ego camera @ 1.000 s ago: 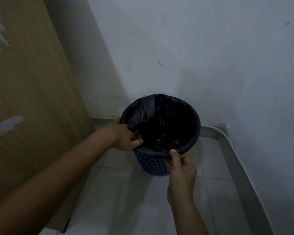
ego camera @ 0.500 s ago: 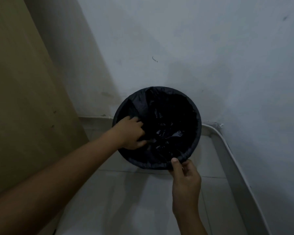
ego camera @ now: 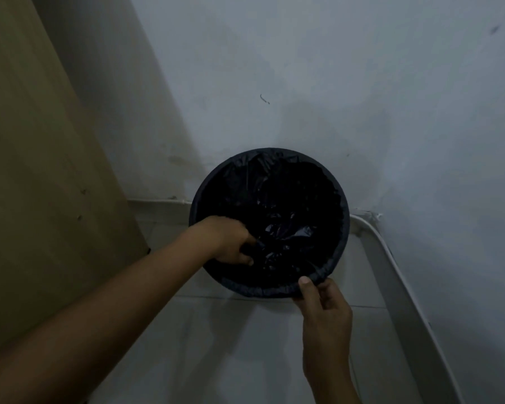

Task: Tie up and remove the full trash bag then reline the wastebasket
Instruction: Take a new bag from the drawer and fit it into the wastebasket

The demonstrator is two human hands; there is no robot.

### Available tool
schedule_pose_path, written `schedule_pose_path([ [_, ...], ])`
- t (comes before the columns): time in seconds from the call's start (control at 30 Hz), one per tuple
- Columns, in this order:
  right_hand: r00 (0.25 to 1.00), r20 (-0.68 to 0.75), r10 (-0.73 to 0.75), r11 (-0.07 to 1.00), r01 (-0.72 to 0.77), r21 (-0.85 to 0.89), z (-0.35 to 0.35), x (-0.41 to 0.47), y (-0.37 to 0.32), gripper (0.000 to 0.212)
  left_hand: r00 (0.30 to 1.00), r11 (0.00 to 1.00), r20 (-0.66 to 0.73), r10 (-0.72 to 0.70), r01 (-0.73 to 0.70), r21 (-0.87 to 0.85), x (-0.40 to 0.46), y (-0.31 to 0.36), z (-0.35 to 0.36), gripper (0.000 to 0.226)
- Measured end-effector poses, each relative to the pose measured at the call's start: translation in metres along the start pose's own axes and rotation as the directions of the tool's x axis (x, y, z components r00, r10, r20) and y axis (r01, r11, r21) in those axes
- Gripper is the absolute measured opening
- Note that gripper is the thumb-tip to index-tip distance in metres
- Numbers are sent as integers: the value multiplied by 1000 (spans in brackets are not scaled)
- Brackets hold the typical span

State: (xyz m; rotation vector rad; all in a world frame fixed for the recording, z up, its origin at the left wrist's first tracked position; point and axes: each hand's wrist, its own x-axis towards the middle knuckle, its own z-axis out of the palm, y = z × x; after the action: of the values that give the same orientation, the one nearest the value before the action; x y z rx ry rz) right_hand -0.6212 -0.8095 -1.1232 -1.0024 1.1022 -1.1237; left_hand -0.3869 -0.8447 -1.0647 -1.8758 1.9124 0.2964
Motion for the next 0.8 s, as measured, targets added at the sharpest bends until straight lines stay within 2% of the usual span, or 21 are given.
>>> schedule_pose_path([
  [0.07, 1000, 1, -4, 1000, 4, 13, -2, 2, 1, 15, 956, 994, -290, 50, -21, 103, -3, -4, -2, 63],
  [0.1, 1000, 3, -5, 1000, 5, 17, -2, 2, 1, 13, 925, 981, -372, 75, -1, 194, 1, -8, -2, 70],
  [0.13, 1000, 8, -6, 1000, 6, 18, -2, 2, 1, 12, 920, 959, -382, 89, 25, 283, 6, -13, 0, 79],
  [0.17, 1000, 15, -7, 1000, 7, 19, -2, 2, 0, 12, 941, 934, -330, 70, 55, 354, 13, -19, 2, 88],
  [0.23, 999, 33, -9, 1000, 8, 17, -2, 1, 0, 11, 981, 880, -187, -60, 140, 455, 28, -32, 9, 98],
  [0.3, 998, 55, -14, 1000, 14, -5, 0, -1, -1, 12, 980, 819, -117, -161, 199, 539, 43, -42, 21, 100],
  [0.37, 997, 75, -15, 1000, 17, -23, 1, -2, -1, 11, 977, 772, -73, -201, 204, 602, 56, -42, 34, 100],
  [0.47, 996, 86, -12, 1000, 14, -20, 0, -3, 0, 12, 977, 771, -28, -213, 185, 610, 63, -34, 44, 96],
  [0.57, 996, 85, -6, 1000, 7, -9, 0, -2, 1, 13, 974, 856, -30, -223, 210, 472, 61, -28, 40, 85],
  [0.63, 997, 79, -1, 1000, 1, -3, -2, -1, 2, 12, 977, 951, -33, -212, 214, 222, 58, -20, 28, 72],
  [0.67, 997, 77, 0, 1000, 1, -3, -2, -1, 2, 12, 978, 979, -50, -200, 202, 30, 55, -11, 20, 69],
  [0.7, 997, 76, -3, 1000, 3, -3, -3, 0, 2, 12, 979, 968, -73, -189, 173, -179, 53, -1, 13, 69],
  [0.73, 997, 76, -7, 1000, 7, -1, -2, 0, 1, 12, 981, 916, -77, -176, 135, -377, 51, 11, 6, 71],
  [0.8, 996, 83, -10, 1000, 10, 5, -1, 0, 0, 12, 994, 770, -36, -99, 54, -636, 54, 38, 1, 70],
])
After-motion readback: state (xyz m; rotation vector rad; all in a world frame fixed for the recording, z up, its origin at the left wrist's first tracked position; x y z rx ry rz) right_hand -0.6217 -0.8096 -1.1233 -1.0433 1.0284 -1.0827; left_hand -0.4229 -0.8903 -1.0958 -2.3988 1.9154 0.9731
